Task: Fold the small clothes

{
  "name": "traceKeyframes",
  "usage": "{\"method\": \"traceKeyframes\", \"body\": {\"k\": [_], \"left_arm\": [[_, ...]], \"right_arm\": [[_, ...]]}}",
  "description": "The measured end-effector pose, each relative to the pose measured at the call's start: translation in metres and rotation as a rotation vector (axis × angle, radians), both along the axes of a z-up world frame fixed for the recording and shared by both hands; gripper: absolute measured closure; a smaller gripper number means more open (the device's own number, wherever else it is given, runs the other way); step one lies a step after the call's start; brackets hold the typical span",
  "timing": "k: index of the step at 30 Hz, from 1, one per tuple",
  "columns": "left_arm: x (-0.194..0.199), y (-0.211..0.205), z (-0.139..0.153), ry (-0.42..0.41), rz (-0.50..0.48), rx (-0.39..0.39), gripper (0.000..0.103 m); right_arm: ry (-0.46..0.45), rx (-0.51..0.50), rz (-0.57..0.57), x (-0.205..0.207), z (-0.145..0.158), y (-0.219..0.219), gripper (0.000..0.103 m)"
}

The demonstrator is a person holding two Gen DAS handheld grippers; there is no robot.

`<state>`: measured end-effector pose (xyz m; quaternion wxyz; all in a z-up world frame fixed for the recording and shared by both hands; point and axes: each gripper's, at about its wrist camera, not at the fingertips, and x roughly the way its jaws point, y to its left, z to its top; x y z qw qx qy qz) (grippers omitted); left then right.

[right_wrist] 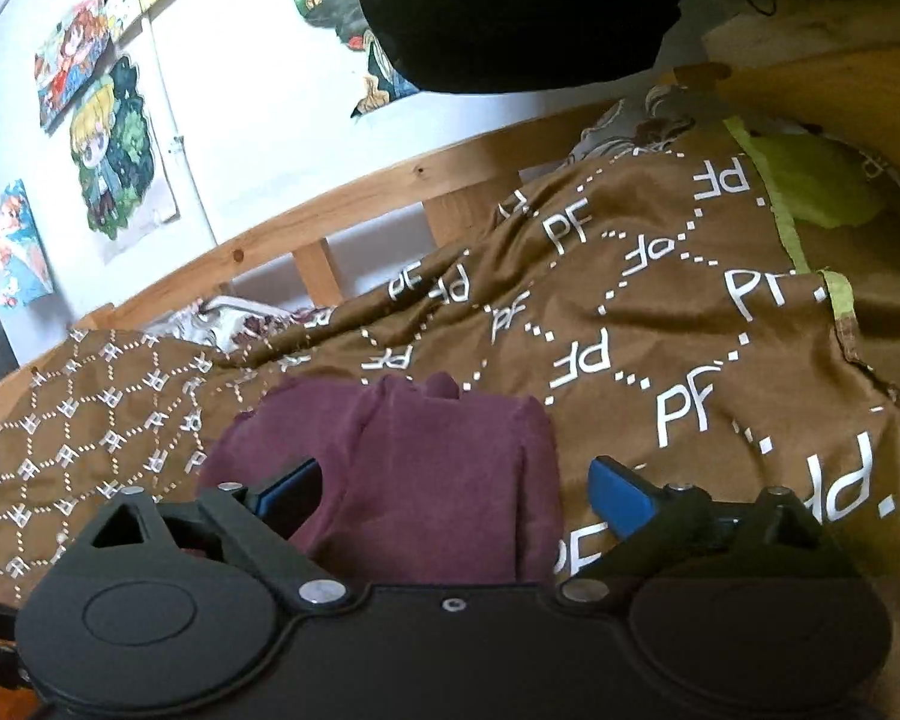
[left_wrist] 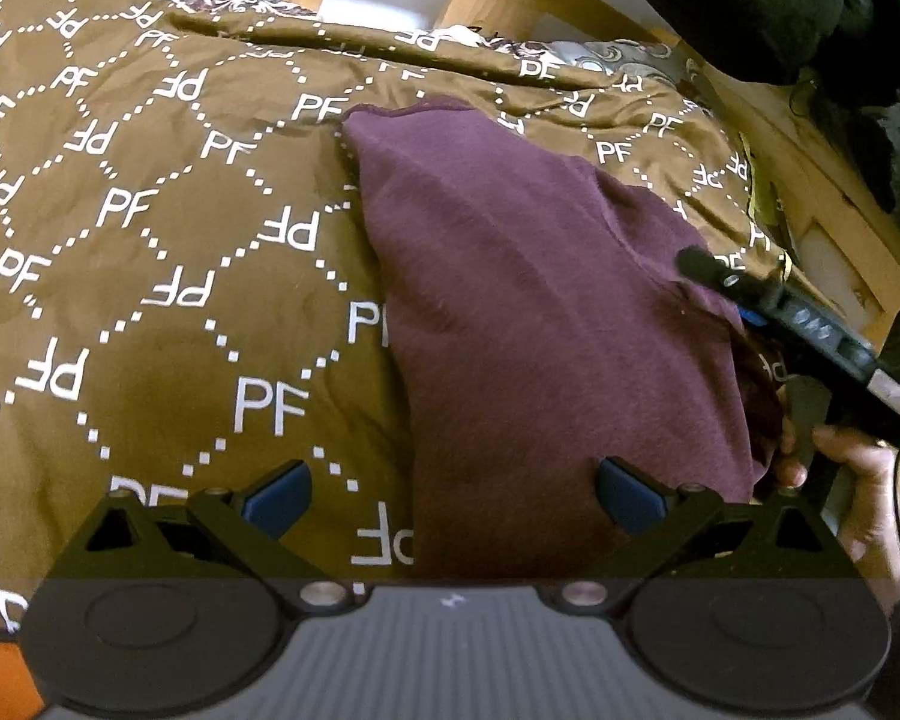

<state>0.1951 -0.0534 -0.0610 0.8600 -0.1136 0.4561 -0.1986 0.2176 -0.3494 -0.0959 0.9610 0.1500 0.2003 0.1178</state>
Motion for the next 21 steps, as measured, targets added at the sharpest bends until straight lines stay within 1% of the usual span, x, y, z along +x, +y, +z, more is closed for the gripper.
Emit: {"method": "traceKeyframes", "body": {"k": [2,3,5,6,8,9,11,14,17,18,19,21], "left_arm": [[0.001,-0.002,0.002,-0.017,-0.008,0.008,0.001],[0.001,-0.004,0.003,-0.032,-0.011,0.016,0.001],[0.001,-0.009,0.004,-0.051,-0.022,0.035,0.001],[0.001,-0.012,0.003,-0.059,-0.03,0.048,0.001],[0.003,-0.016,0.003,-0.061,-0.034,0.057,0.001],[0.004,-0.017,0.002,-0.054,-0.035,0.055,0.001],[0.007,-0.018,0.001,-0.037,-0.038,0.052,0.001],[0.011,-0.018,-0.002,-0.006,-0.046,0.041,0.0],[0.021,-0.015,-0.004,0.054,-0.061,0.011,0.0],[0.025,-0.014,-0.004,0.073,-0.065,0.002,0.0],[0.027,-0.013,-0.004,0.088,-0.066,-0.004,0.001],[0.03,-0.012,-0.003,0.098,-0.076,-0.015,0.004]], "right_arm": [[0.017,-0.048,-0.015,0.002,-0.003,0.004,0.018],[0.031,-0.079,-0.028,0.003,-0.005,0.007,0.021],[0.047,-0.118,-0.044,0.004,-0.008,0.012,0.03],[0.05,-0.122,-0.044,0.004,-0.008,0.012,0.033],[0.059,-0.111,-0.034,0.004,-0.01,0.012,0.046],[0.066,-0.096,-0.029,0.005,-0.011,0.011,0.048],[0.076,-0.068,-0.025,0.005,-0.013,0.009,0.055],[0.087,-0.042,-0.021,0.006,-0.013,0.009,0.059],[0.089,-0.029,-0.021,0.006,-0.013,0.01,0.066],[0.089,-0.022,-0.021,0.006,-0.012,0.01,0.07],[0.087,-0.017,-0.025,0.005,-0.012,0.01,0.074],[0.081,-0.017,-0.03,0.004,-0.011,0.011,0.077]]}}
